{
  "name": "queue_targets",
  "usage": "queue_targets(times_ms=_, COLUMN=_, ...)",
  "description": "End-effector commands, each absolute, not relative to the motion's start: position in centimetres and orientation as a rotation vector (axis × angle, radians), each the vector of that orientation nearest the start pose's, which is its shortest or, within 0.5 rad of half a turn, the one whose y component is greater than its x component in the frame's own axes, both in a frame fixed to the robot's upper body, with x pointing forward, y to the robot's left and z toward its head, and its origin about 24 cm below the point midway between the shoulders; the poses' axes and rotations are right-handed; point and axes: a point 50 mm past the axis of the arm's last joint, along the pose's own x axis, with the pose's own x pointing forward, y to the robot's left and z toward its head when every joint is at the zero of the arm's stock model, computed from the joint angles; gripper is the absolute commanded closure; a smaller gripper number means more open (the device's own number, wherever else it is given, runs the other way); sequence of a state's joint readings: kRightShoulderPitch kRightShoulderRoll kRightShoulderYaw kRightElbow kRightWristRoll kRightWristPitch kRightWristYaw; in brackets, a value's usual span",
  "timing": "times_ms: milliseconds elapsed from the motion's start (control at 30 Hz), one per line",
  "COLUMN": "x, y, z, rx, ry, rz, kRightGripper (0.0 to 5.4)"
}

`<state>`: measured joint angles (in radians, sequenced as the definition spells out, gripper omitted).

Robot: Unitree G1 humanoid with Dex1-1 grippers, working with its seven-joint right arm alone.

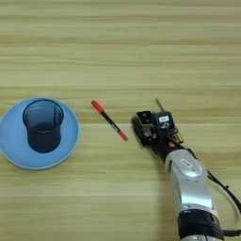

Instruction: Move the objects on the table

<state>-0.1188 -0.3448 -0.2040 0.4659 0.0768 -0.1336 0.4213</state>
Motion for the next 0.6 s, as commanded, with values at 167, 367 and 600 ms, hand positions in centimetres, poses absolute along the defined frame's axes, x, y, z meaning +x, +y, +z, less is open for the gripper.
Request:
queue_targets(times_ms=167, x=27.1, y=-26.0, z=3.5, rx=-0.230, ry=0.103, rz=0.167, kRightGripper=1.23)
queue_targets(times_ms=367, x=27.0, y=-25.8, z=4.0, rx=-0.229, ry=0.080, rz=0.173, kRightGripper=0.57)
queue_targets(times_ms=600, x=26.8, y=-25.4, z=5.1, rx=-0.240, ry=0.034, rz=0.183, kRightGripper=0.03)
